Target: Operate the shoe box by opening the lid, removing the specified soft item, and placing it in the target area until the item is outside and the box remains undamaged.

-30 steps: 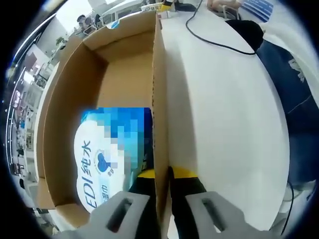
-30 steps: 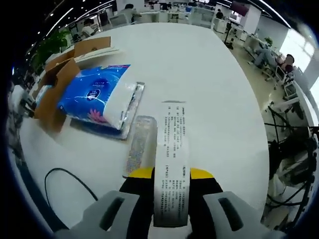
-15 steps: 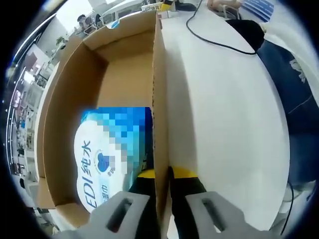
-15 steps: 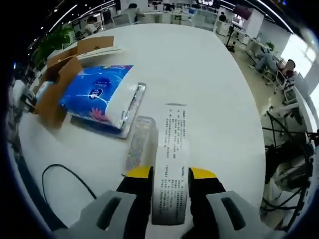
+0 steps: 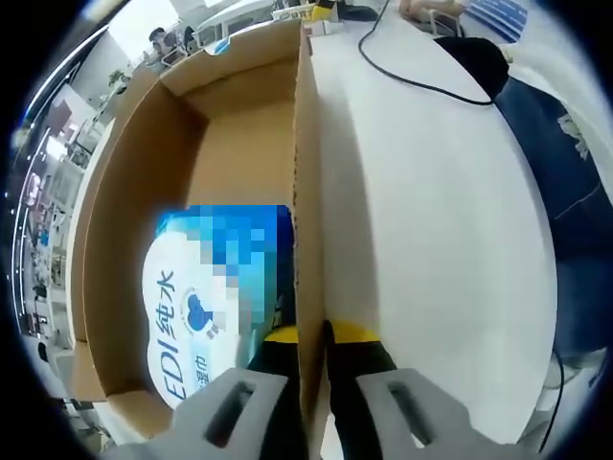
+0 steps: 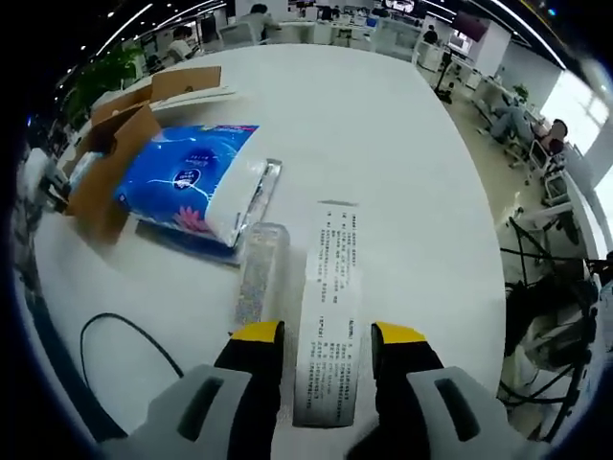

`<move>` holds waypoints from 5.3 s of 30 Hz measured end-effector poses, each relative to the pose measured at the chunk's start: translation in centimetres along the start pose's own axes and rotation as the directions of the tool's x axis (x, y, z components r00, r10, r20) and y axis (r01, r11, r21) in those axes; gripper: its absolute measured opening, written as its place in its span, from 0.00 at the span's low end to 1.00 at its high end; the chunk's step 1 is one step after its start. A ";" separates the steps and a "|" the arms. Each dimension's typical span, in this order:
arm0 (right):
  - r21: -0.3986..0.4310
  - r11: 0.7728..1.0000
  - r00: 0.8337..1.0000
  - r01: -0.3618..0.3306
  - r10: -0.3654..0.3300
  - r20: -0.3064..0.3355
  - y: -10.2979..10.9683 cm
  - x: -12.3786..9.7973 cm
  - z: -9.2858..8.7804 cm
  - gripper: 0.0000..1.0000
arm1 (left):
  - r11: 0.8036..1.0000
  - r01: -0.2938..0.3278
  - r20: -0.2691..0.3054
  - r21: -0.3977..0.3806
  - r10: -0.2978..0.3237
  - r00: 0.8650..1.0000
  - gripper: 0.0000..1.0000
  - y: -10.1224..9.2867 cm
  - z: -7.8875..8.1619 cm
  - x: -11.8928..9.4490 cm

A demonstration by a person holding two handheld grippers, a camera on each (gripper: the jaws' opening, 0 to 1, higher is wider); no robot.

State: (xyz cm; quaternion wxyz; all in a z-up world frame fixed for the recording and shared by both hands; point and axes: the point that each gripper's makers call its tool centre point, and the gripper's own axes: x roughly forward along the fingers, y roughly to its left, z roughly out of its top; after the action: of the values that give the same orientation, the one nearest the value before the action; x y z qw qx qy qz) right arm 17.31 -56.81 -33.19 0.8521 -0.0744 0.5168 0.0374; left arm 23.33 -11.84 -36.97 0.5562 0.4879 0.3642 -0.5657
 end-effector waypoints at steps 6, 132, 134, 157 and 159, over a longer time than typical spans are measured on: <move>-0.018 1.000 1.000 0.007 -0.006 0.031 0.0 -1.2 0.7 0.40 | 1.000 -0.002 0.000 -0.001 0.002 1.000 0.03 0.0 0.0 -0.1; -0.810 0.325 0.741 -0.488 0.644 -0.189 38.8 5.8 16.9 0.80 | 1.000 0.001 0.130 -0.007 0.000 0.992 0.03 0.0 0.1 -0.1; -0.808 0.317 0.738 -0.496 0.644 -0.200 39.2 6.0 16.7 0.79 | 1.000 0.000 0.134 -0.008 0.001 0.991 0.03 0.0 0.0 -0.1; -0.811 0.275 0.745 -0.516 0.612 -0.266 39.9 7.3 15.8 0.74 | 1.000 -0.010 0.122 -0.011 0.011 0.992 0.03 0.1 0.0 0.0; -0.800 0.295 0.759 -0.523 0.587 -0.280 39.6 7.5 15.7 0.74 | 1.000 -0.010 0.123 -0.011 0.011 0.992 0.03 0.1 0.0 0.0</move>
State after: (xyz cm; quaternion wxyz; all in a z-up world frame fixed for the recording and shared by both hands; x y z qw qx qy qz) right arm 28.96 -15.22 -36.21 0.6533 -0.2917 0.3947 0.5764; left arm 23.42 -11.82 -36.97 0.5830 0.4512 0.3295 -0.5899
